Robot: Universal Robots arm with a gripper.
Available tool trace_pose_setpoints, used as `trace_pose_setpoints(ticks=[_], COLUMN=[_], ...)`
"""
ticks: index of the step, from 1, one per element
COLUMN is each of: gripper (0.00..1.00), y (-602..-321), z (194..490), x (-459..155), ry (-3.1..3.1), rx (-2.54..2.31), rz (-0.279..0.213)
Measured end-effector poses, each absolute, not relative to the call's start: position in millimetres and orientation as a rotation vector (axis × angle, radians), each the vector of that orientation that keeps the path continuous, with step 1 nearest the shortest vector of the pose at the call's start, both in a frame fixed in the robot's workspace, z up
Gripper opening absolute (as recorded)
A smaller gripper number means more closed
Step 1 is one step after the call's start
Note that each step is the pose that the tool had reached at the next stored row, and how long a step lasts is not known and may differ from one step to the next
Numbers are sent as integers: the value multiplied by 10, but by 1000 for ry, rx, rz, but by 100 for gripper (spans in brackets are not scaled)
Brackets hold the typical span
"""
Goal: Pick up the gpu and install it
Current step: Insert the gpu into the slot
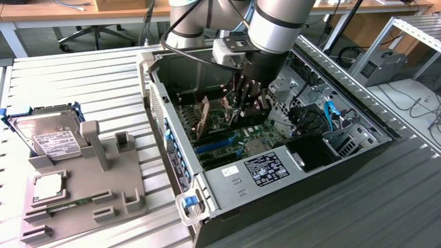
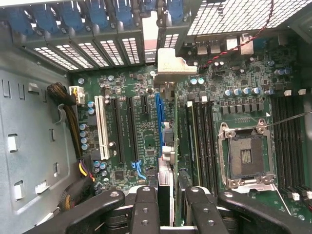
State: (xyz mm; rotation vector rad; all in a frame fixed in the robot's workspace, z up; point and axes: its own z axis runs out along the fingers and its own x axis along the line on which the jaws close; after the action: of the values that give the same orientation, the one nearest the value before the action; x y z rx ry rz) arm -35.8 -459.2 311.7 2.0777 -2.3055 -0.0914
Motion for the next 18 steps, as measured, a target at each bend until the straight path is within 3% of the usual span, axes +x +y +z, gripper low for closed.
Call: trace_pose_setpoints(ticks=[7,14,18], gripper=[26,26,26], y=[-4610,-4610,-4610], z=[3117,3107,3107], x=[-358,-359,-359], ry=[-2306,-2347,-2352], rx=[2078,2117,2121], rz=[-91,-14,-4])
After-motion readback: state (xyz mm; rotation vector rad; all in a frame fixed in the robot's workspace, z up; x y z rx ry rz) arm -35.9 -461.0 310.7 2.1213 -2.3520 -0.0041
